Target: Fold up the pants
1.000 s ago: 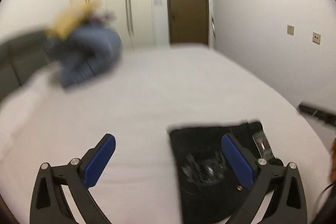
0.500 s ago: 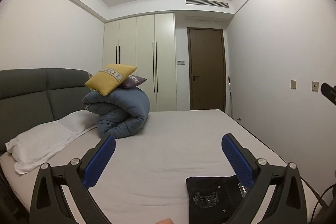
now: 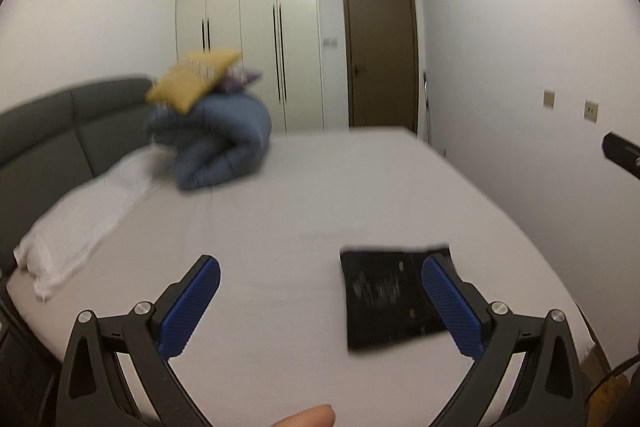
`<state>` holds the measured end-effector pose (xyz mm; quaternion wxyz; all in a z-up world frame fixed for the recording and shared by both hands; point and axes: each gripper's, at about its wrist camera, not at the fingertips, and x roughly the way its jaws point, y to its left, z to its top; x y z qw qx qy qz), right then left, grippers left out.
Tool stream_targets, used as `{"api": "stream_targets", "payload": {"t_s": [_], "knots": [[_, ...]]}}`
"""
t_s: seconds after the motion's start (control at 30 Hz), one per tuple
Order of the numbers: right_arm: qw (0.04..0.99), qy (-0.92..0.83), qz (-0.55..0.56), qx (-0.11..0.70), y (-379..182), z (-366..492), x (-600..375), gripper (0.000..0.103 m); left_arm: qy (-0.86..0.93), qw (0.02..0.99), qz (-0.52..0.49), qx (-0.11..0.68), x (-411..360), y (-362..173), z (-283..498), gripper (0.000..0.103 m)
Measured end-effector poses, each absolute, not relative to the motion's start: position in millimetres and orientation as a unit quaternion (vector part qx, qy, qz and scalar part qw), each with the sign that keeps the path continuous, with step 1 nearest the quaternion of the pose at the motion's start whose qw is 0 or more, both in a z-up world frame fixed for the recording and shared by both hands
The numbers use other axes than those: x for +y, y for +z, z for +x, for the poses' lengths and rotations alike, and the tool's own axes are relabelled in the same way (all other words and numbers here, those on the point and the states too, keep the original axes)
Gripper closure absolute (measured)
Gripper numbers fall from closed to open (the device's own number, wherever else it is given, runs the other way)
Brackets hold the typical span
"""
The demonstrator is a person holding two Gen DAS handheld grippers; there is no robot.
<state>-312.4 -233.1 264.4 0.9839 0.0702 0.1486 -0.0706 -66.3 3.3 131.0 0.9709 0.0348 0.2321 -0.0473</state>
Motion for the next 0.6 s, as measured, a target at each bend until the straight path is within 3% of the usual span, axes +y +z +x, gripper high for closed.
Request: {"api": "stream_targets", "payload": {"t_s": [0.3,0.6], "knots": [[0.954,-0.08,0.084,0.275,171.0,-289.4,-239.9,0.0,-0.041,0.939,0.032,0.341,-12.8,73.0,-34.5,0.0],[0.95,-0.084,0.056,0.297,125.6,-263.0,-237.6,0.0,-0.041,0.928,0.011,0.371,-12.3,56.1,-22.5,0.0]]}}
